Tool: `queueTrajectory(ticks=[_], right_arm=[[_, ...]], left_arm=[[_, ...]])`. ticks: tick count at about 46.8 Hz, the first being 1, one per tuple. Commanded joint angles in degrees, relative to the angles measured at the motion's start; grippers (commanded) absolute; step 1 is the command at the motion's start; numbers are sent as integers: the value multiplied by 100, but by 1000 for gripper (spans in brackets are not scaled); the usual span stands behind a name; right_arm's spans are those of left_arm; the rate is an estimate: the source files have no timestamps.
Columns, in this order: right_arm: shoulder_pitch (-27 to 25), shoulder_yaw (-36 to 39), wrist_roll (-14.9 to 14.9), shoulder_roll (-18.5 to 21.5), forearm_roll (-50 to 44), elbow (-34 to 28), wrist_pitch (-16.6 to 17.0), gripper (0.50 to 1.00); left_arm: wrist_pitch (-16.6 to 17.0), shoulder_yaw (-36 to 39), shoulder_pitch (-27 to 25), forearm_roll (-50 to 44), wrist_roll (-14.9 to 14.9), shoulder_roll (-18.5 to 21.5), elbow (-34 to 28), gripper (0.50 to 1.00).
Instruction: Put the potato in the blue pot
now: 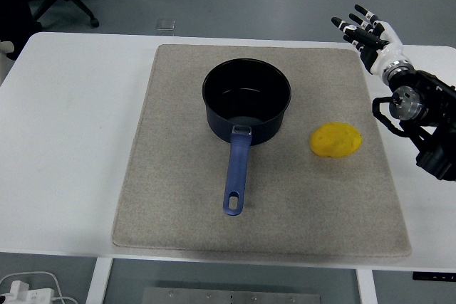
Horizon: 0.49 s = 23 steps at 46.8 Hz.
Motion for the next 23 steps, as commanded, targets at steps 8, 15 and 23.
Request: queueTrajectory(ticks=[8,15,23], right_arm=[[25,-397,-10,-96,-322,305,91,924],[34,-441,-10,-517,-480,867,161,924],[25,-441,-10,-1107,-849,1738,232,924]], left_arm=[[0,0,-9,0,0,0,0,996],[0,0,-35,0,0,0,-9,996],[0,9,-44,0,0,0,-9,996]])
